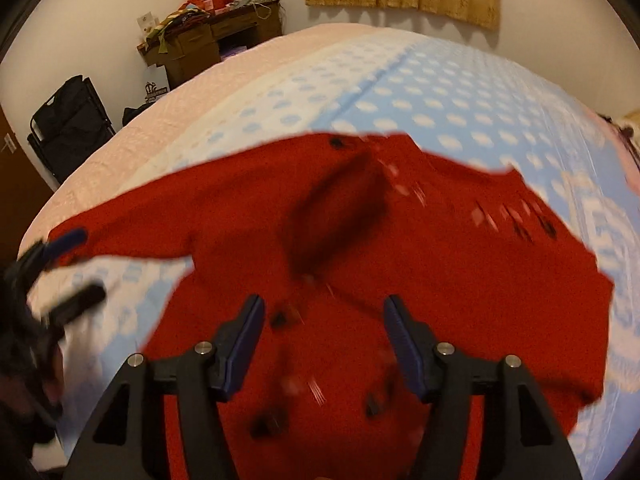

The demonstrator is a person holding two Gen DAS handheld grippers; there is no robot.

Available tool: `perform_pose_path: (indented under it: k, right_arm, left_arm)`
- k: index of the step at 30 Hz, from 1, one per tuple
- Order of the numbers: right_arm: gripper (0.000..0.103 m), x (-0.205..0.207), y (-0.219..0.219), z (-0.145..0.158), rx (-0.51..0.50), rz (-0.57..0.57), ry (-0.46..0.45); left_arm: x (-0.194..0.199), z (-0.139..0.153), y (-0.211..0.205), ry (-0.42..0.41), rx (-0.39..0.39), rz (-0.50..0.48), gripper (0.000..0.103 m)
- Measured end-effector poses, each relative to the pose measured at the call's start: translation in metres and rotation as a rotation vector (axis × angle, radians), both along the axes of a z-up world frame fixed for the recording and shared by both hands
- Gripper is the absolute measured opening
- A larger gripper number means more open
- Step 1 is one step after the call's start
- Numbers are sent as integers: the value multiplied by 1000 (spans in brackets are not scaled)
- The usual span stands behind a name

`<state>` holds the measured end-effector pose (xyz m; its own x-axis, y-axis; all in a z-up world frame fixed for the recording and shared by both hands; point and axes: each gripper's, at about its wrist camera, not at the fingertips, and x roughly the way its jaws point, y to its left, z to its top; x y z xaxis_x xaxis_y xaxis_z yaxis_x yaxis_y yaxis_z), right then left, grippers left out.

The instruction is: Fold small clothes

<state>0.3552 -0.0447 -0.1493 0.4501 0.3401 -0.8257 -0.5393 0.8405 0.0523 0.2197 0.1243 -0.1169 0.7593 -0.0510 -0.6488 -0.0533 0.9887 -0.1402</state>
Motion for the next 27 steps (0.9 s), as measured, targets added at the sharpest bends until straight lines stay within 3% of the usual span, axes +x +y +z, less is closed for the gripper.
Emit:
perform_pose_path:
  k: [7, 11, 13, 21, 23, 25, 26, 27]
  right_arm:
    - [63, -45, -74, -14, -83, -83, -16]
    - [64, -66, -88, -23, -97, -82, -15]
    - [64, -80, -88, -30, -125, -58, -40]
    - [68, -104, -78, -32, -197, -15, -156]
    - [68, -107, -76, -34, -214, -7, -174]
    - [68, -108, -75, -34, -222, -7, -186]
    - [68, -108, -76, -35, -222, -7, -187]
    - [68, -108, -76, -36, -221, -8, -186]
  left_arm:
    - [32, 12, -38, 12, -10, -150, 102]
    - [65, 12, -62, 52, 39, -223, 92]
    - [82, 8, -69, 72, 53, -233, 82]
    - [136, -26, -81, 174, 74, -186, 66]
    - [148, -36, -83, 207, 67, -174, 57]
    - [153, -43, -84, 233, 45, -174, 39]
    - [153, -43, -85, 226, 52, -169, 36]
    - [151, -42, -87, 216, 58, -167, 17]
